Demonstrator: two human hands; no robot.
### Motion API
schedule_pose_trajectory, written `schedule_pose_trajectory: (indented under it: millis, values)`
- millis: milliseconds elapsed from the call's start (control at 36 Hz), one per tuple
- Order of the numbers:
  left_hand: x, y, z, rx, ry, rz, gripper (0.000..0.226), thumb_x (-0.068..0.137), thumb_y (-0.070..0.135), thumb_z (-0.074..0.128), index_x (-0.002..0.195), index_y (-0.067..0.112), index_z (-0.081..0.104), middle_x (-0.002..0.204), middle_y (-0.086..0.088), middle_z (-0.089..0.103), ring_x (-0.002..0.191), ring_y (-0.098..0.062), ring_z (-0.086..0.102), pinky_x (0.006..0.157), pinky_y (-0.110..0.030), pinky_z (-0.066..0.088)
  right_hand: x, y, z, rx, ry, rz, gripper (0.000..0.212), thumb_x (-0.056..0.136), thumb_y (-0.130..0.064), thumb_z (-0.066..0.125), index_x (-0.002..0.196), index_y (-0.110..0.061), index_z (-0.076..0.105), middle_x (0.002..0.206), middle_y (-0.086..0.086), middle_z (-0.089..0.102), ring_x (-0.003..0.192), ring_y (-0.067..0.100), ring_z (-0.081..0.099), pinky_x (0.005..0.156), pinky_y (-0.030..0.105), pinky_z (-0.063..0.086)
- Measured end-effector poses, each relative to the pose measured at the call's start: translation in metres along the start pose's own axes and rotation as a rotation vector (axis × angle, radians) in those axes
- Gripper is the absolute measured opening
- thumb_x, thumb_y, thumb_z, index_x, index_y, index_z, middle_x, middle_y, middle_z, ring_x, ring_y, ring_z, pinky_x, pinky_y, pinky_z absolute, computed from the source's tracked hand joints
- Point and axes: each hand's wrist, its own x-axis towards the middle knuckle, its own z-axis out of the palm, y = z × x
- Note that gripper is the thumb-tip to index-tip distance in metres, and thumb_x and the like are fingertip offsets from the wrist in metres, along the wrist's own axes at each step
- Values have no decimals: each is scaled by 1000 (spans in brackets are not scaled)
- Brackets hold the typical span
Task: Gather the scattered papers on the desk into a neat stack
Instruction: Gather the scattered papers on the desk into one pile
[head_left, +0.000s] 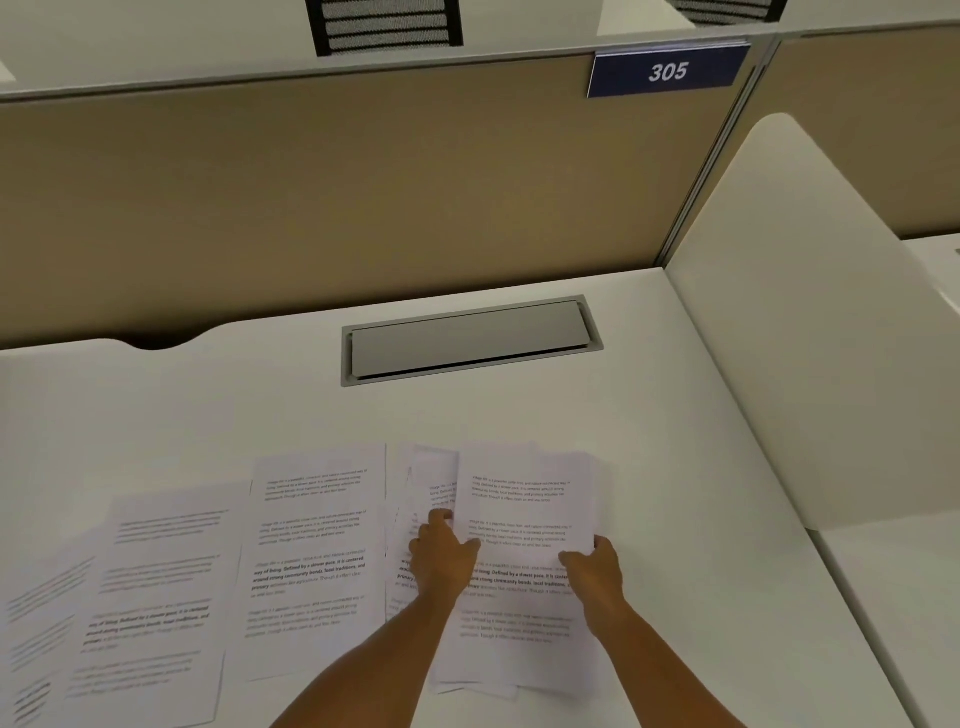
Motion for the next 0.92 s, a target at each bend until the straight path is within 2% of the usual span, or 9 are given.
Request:
schedule_pose_trajectory:
  millis: [83,250,333,417,500,667,750,833,917]
  values:
    - [-4,-4,0,-165,-121,35,44,89,21,70,129,7,57,127,-13,65,114,-27,63,98,-42,54,-5,2,-2,-24,-19,-27,38,90,-3,59,128,-9,56,102,6,66,81,18,64,57,23,49]
    - [-21,-11,0,-277,-178,91,38,95,17,62,132,10,56,131,-9,64,117,-25,63,97,-34,53,-18,8,-8,-47,-21,-97,23,93,-3,56,113,-10,65,97,4,71,82,22,67,66,29,55]
    - [-30,-14,-2,-312,-182,125,39,96,14,61,134,11,55,133,-7,64,118,-22,62,92,-27,50,-23,12,-11,-55,-28,-149,26,93,-3,56,116,-13,64,105,6,71,88,22,68,72,32,57]
    - [-40,-20,-6,-347,-141,146,41,96,12,61,136,12,52,134,-6,63,116,-19,61,97,-29,50,-29,14,-14,-28,-70,-199,26,94,-1,56,116,-13,65,105,5,71,93,25,69,85,41,59]
    - [-47,-26,-13,-366,-90,143,43,95,11,62,136,12,50,134,-6,62,119,-20,60,98,-31,49,-36,15,-13,-10,-99,-241,24,94,-1,56,110,-17,66,102,5,73,94,27,71,87,44,59]
    - [-55,-35,-33,-379,-45,132,48,97,15,59,143,10,45,138,-7,59,125,-25,58,104,-38,49,-47,11,1,-32,-176,-281,29,96,-3,56,120,-16,63,110,4,71,101,24,68,91,39,56]
    - [-56,-42,-42,-375,-45,113,47,97,16,59,142,10,46,138,-8,59,125,-24,58,103,-35,49,-51,10,13,-62,-213,-299,31,96,-2,56,124,-15,63,113,5,71,101,24,68,91,38,56]
    - [-54,-47,-45,-370,-61,92,45,96,17,60,139,11,47,137,-7,60,123,-21,59,96,-26,47,-53,9,25,-109,-241,-309,35,96,-1,56,128,-13,61,118,6,69,103,23,67,91,36,56]
    - [-50,-48,-48,-371,-76,65,47,95,17,62,139,12,46,136,-6,60,123,-23,58,98,-29,48,-55,5,35,-150,-254,-318,41,95,0,56,134,-13,56,126,8,66,104,22,64,89,32,53]
